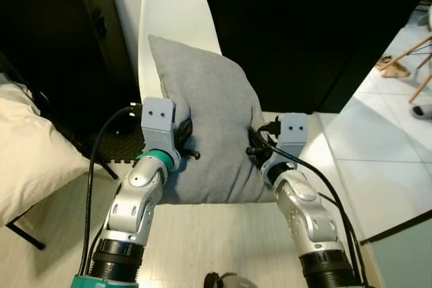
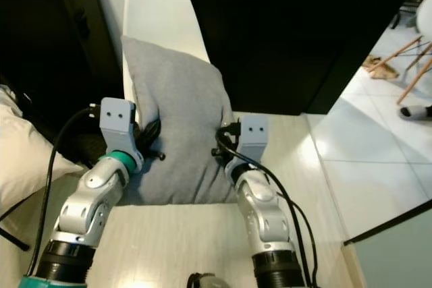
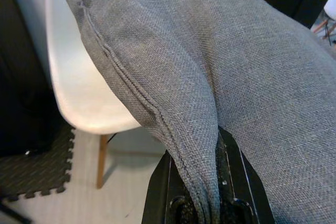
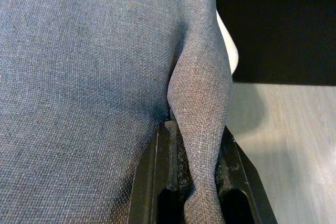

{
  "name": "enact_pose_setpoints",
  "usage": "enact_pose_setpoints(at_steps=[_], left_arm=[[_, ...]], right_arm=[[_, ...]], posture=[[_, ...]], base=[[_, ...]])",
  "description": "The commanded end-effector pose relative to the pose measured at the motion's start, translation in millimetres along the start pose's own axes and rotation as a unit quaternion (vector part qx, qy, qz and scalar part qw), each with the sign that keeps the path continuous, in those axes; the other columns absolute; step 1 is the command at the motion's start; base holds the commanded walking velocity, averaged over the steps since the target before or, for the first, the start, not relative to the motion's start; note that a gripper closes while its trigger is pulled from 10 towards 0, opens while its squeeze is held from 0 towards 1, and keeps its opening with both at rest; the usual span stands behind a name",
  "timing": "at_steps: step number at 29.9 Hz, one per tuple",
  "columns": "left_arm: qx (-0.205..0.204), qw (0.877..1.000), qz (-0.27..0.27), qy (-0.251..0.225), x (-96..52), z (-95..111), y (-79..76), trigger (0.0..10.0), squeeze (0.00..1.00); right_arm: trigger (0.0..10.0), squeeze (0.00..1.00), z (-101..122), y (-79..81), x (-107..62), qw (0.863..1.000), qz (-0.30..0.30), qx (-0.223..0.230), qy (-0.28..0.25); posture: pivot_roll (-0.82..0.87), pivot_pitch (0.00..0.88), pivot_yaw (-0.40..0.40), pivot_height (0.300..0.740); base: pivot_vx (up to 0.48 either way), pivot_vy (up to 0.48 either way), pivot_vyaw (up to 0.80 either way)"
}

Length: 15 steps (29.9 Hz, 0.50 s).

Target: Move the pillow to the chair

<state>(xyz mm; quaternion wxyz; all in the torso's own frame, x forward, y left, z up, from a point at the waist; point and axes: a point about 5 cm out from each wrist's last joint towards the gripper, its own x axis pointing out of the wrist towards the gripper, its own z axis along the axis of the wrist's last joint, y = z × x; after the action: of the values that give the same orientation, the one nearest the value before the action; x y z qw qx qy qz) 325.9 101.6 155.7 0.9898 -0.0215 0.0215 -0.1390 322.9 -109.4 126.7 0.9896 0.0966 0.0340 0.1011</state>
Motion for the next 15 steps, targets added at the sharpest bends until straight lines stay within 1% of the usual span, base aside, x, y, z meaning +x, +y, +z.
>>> enact_pose_setpoints(at_steps=[1,3,7,10,15], left_arm=[[0.005,1.000,-0.022,-0.001,0.0,1.9,-6.5,10.0,0.00],[0.005,1.000,-0.022,-0.001,0.0,1.9,-6.5,10.0,0.00],[0.008,1.000,-0.028,0.006,0.2,0.3,-7.5,10.0,0.00],[0.018,0.999,-0.031,0.003,0.3,0.8,-8.6,10.0,0.00],[0.021,0.999,-0.036,-0.004,0.8,2.8,-10.7,10.0,0.00]], right_arm=[[10.0,0.00,4.1,7.0,0.8,1.000,0.012,0.004,-0.013],[10.0,0.00,4.1,7.0,0.8,1.000,0.012,0.004,-0.013],[10.0,0.00,4.1,6.5,0.7,1.000,0.009,0.006,-0.014],[10.0,0.00,3.4,6.0,0.1,1.000,0.007,0.008,-0.014],[10.0,0.00,2.8,5.0,-0.9,1.000,0.003,0.008,-0.014]], posture=[[0.08,0.033,-0.007,0.740],[0.08,0.033,-0.007,0.740],[0.08,0.037,0.004,0.740],[0.08,0.036,0.009,0.740],[0.08,0.036,0.012,0.740]], base=[[0.000,0.000,0.00],[0.000,0.000,0.00],[0.000,0.478,0.00],[0.000,0.000,0.00],[0.000,0.000,0.00]])
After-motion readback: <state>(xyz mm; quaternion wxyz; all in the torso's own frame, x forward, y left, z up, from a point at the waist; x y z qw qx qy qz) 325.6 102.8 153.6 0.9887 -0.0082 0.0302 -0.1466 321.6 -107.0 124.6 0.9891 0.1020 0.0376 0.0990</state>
